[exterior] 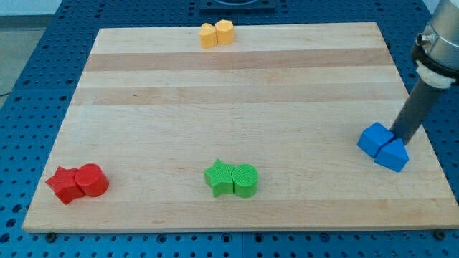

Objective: Nudge the blue blocks left a bit

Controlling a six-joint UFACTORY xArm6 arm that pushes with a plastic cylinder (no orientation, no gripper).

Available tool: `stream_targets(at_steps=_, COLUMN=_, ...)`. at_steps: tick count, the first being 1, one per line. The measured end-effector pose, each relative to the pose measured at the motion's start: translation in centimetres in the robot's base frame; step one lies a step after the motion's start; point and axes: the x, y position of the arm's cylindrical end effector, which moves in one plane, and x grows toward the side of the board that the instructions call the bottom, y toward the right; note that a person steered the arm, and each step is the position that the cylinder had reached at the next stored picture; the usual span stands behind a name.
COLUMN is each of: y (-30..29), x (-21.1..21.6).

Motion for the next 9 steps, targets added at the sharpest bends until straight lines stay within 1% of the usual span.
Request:
stream_targets(at_steps=1, y=0.9, x=1.3)
stream_targets(at_steps=2, y=1.3, x=1.4)
stream_targets(at_steps=3, y=3.5, x=1.7)
stream_targets(at_steps=5, y=-1.1, x=4.1)
stream_targets(at_steps=6, y=-2.0, x=4.3)
stream_targets(at_steps=7, y=-0.3, x=4.4)
stream_targets(at_steps=8, y=5.0, x=3.7)
stream_targets(at_steps=9, y=6.5, x=-1.1)
